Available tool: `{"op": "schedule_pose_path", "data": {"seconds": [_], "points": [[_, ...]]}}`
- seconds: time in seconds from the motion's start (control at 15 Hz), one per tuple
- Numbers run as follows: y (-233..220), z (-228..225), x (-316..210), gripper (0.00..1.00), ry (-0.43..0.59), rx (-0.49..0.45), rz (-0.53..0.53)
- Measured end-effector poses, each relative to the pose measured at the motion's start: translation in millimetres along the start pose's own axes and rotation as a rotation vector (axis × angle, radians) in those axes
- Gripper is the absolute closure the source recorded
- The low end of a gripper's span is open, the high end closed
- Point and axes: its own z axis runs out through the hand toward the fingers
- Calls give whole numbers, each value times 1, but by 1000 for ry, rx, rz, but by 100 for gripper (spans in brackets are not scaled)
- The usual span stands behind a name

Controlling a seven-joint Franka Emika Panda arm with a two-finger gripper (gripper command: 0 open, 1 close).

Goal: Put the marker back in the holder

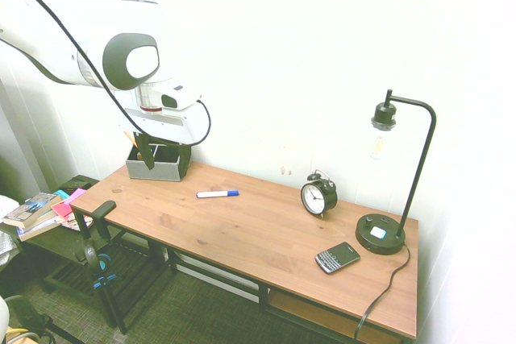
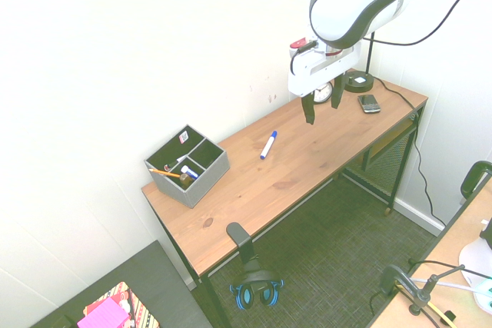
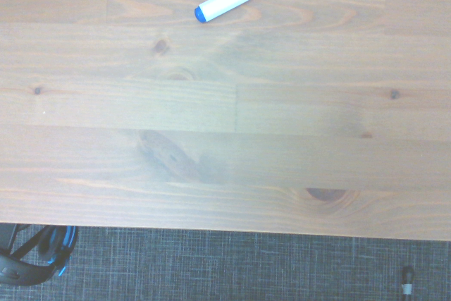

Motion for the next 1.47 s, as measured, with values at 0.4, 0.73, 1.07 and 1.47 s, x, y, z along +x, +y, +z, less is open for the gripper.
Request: {"op": "schedule_pose_path", "data": {"seconds": [0.4, 0.73, 1.07, 1.47], "points": [[-39, 5, 12, 0, 24, 11, 208], [-102, 86, 81, 0, 156, 54, 494], [-136, 145, 106, 0, 137, 94, 668], [-158, 185, 115, 100, 71, 98, 703]]}}
